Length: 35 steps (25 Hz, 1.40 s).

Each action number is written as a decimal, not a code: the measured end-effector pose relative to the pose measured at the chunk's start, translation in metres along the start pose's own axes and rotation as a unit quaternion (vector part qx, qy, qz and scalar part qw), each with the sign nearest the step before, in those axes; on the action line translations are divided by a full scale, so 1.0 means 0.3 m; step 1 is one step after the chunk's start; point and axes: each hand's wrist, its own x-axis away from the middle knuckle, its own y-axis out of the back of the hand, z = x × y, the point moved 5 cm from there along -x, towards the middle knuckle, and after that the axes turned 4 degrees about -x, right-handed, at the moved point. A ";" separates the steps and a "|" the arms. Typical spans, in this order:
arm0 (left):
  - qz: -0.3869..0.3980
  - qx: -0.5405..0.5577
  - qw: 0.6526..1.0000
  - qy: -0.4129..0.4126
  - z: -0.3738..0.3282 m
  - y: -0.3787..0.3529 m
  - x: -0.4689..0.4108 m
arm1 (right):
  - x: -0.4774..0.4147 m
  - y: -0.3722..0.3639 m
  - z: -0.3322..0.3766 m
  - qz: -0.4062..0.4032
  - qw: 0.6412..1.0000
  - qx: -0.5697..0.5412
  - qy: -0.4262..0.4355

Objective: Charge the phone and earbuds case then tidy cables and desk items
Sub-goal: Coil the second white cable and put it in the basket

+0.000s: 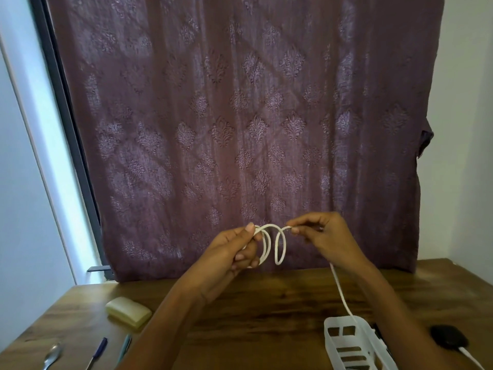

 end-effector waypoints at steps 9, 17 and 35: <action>-0.078 0.022 0.995 -0.062 -0.015 0.001 -0.074 | 0.096 -0.228 -0.095 -0.025 0.986 -0.157 -0.047; -0.189 -0.021 0.977 -0.099 0.013 0.102 -0.076 | 0.158 -0.207 0.003 -0.069 0.977 -0.202 -0.021; -0.077 0.319 0.943 -0.056 -0.055 0.040 -0.042 | 0.123 -0.147 -0.188 -0.136 0.987 0.011 -0.080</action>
